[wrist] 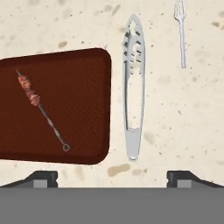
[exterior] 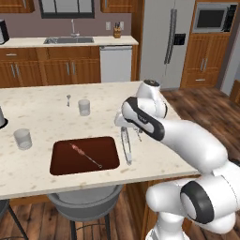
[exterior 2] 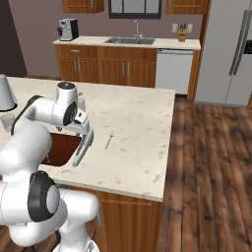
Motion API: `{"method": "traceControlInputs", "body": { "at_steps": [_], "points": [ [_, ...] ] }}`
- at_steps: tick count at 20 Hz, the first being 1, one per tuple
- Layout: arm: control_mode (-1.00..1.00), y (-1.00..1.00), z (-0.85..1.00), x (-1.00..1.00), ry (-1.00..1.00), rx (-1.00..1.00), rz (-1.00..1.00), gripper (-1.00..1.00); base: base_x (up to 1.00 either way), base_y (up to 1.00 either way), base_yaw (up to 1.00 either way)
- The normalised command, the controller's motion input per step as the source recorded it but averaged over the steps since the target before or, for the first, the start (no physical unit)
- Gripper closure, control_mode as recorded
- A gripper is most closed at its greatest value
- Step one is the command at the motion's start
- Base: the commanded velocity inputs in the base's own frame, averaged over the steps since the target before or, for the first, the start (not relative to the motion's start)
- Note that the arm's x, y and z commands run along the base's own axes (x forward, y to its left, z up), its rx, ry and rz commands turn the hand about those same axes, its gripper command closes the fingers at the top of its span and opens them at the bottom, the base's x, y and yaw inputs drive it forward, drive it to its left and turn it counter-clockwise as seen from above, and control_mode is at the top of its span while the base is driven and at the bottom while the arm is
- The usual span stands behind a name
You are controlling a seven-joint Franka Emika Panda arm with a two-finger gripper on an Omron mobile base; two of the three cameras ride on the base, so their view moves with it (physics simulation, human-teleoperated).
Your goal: Take the tongs from the drawer on the right and place them on the dining counter next to the tray containing the kebab skewer.
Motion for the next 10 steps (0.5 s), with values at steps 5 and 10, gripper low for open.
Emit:
{"method": "traceControlInputs", "body": {
  "at_steps": [5, 10],
  "points": [
    [-1.0, -0.02, 0.6, -0.42, -0.18, -0.02, 0.0, -1.0, 0.0, 0.0, 0.0],
    [-1.0, -0.17, 0.46, -0.31, -0.27, -0.05, 0.0, -1.0, 0.0, 0.0, 0.0]
  ]
}}
